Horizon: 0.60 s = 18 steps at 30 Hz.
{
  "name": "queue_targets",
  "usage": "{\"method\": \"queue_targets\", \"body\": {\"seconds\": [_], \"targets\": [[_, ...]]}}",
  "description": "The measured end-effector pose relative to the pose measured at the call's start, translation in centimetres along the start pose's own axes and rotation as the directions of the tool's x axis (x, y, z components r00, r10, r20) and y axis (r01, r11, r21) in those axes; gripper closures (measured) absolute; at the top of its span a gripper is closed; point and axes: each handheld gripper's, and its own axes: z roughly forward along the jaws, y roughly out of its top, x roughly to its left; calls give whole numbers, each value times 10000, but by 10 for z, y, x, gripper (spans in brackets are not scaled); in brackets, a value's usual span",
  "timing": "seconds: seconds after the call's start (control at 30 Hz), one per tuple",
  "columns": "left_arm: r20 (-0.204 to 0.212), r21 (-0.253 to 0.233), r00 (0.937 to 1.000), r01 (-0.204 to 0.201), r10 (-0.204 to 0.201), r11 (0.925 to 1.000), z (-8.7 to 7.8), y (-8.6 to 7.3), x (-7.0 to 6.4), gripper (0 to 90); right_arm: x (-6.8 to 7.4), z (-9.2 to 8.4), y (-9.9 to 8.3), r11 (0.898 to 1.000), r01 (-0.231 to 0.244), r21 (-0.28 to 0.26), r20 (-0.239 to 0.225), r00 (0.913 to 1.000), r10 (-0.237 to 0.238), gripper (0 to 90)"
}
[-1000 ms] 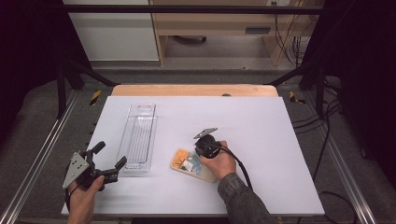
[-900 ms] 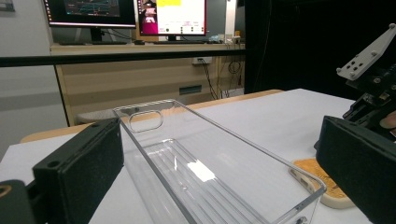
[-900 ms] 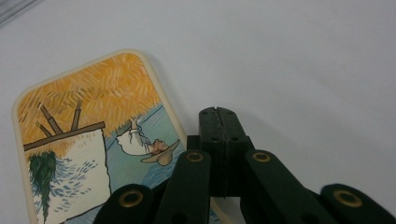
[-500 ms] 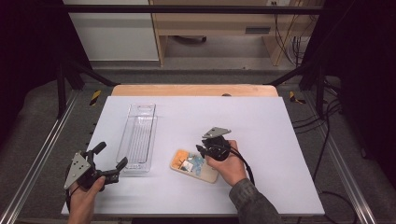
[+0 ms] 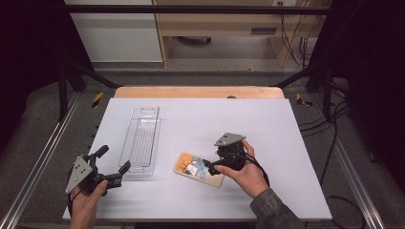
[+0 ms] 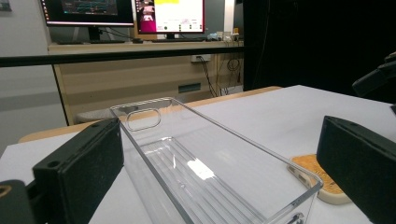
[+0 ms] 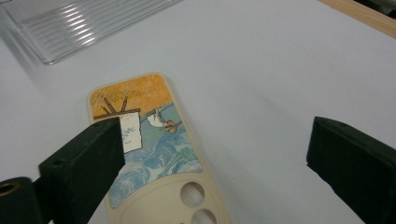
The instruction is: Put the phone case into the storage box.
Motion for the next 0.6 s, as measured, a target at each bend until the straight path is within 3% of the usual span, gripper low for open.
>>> {"method": "queue_targets", "body": {"seconds": [0.6], "targets": [[-8, -28, 10000, 17, -17, 10000, -1, 0, 0, 4, 2, -15, -5, 9963, 527, 684, -218, 9984, -513, 54]]}}
